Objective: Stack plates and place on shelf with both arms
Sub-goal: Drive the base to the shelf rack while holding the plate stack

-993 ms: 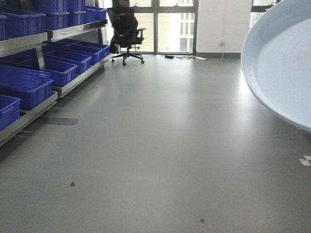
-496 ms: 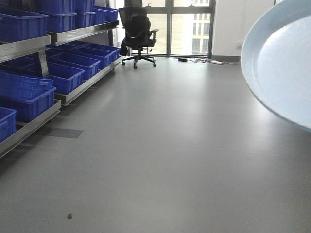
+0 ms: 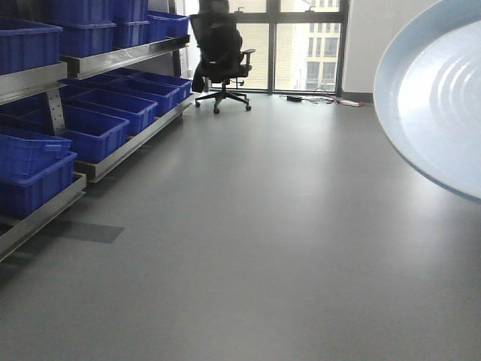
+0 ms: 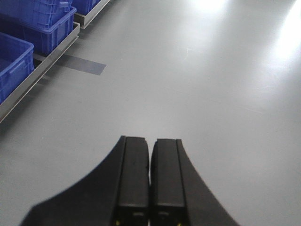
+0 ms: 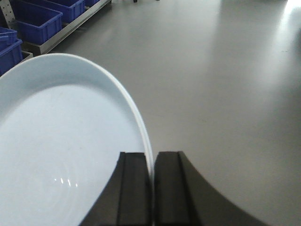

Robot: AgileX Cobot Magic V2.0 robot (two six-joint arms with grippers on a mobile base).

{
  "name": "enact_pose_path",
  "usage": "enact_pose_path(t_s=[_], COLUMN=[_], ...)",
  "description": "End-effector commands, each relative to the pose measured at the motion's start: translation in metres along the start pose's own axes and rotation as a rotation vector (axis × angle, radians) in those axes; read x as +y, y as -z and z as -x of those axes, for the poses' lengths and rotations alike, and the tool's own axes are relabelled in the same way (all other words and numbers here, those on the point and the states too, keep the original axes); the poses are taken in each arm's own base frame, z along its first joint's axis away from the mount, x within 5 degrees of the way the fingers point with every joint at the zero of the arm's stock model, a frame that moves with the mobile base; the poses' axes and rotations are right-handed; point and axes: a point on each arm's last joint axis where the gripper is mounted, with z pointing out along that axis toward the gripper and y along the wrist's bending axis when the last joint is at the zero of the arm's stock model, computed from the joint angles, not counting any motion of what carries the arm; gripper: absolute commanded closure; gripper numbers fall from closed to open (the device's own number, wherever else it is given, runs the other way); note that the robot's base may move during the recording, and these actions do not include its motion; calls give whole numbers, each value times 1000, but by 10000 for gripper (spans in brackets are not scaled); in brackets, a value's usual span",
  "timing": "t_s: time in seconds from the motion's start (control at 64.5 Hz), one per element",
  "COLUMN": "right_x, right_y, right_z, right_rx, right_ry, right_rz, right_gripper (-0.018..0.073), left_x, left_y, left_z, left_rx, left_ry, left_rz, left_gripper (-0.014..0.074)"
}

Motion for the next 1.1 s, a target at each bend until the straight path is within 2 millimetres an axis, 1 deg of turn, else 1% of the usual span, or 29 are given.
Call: enact_pose_path(t_s=[0.0, 1.086], right_x=[1, 1], right_y=[3, 3], right_z=[20, 20], right_rx=[-130, -129], right_ry=[6, 6], right_rz=[9, 9], right_gripper=[512, 512], left_x=[-3, -3], left_y=[1, 1], left_z=[16, 16], left_rx=[-98, -98], left_ry=[13, 13], left_rz=[-21, -21], left_gripper=[508, 508])
